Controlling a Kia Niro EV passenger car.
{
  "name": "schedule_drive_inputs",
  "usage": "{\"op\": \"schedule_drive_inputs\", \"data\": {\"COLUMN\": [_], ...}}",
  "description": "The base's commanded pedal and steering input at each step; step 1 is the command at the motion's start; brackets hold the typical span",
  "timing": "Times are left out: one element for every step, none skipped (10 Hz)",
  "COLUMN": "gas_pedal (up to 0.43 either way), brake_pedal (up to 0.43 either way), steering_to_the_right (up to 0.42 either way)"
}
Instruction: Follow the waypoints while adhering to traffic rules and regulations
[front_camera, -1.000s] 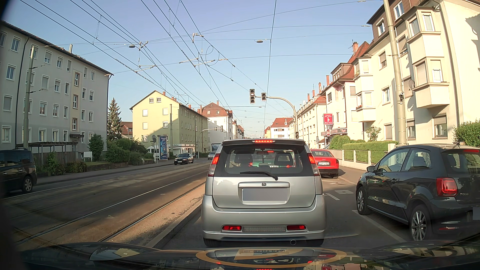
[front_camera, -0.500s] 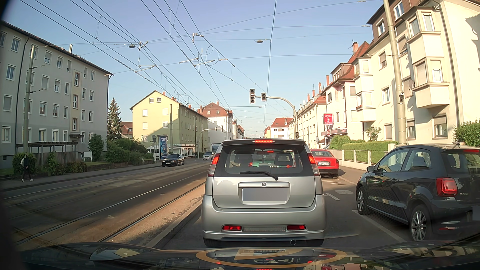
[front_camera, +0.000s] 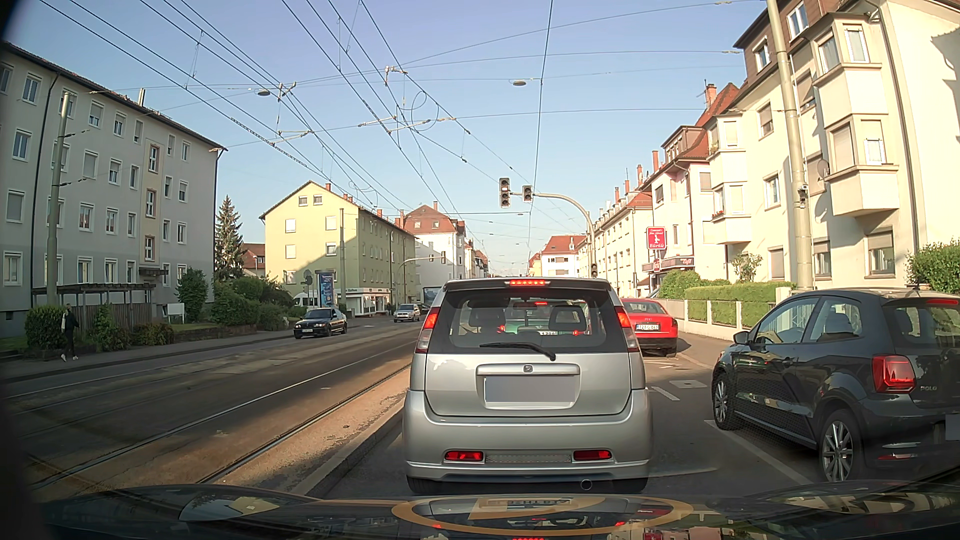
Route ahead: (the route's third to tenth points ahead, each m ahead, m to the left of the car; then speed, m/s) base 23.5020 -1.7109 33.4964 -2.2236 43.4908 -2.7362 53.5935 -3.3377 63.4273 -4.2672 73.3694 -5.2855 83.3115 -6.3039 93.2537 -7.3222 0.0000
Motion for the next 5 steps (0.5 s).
{"op": "schedule_drive_inputs", "data": {"gas_pedal": [0.000, 0.000, 0.000, 0.000, 0.000], "brake_pedal": [0.238, 0.238, 0.232, 0.238, 0.238], "steering_to_the_right": [-0.002, -0.002, -0.002, -0.002, -0.001]}}
